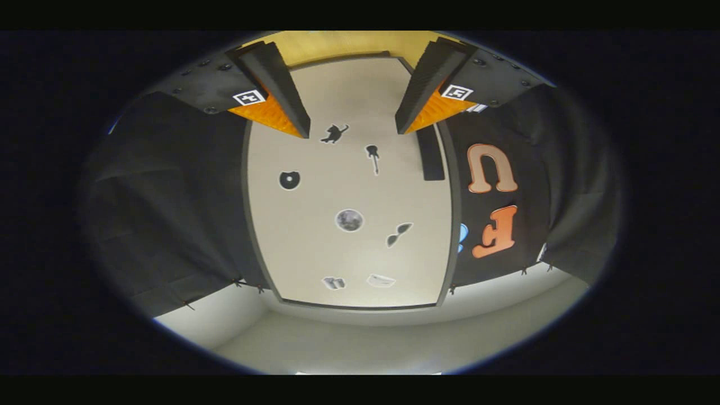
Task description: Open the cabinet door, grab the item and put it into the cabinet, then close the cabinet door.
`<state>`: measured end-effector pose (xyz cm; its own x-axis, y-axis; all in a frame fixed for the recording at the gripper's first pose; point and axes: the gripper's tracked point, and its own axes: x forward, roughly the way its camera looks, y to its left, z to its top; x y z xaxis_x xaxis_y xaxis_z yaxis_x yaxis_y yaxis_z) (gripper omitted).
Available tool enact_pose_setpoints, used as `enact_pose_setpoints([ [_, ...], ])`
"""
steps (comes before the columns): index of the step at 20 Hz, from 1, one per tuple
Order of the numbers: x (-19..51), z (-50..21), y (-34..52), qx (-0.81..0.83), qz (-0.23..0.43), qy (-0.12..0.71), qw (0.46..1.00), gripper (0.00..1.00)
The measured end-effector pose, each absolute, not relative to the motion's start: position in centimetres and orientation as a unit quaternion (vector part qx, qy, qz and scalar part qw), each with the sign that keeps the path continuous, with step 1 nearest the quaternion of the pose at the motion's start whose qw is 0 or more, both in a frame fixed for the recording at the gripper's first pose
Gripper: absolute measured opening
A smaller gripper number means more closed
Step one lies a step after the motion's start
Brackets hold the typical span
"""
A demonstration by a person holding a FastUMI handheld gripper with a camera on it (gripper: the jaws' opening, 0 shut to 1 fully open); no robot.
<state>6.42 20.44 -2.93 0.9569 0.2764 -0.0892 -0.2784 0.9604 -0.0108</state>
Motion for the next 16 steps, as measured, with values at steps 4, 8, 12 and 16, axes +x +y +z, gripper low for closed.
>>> enact_pose_setpoints([
  [4,8.5,-3.2,26.3,-0.011,0.181,0.053,0.982,0.98],
  [8,10.8,-4.9,29.2,-0.024,0.185,0.079,0.979,0.98],
  [12,12.4,-6.8,29.6,-0.024,0.165,0.111,0.980,0.94],
  [16,13.2,-7.7,29.8,-0.024,0.157,0.125,0.979,0.57],
])
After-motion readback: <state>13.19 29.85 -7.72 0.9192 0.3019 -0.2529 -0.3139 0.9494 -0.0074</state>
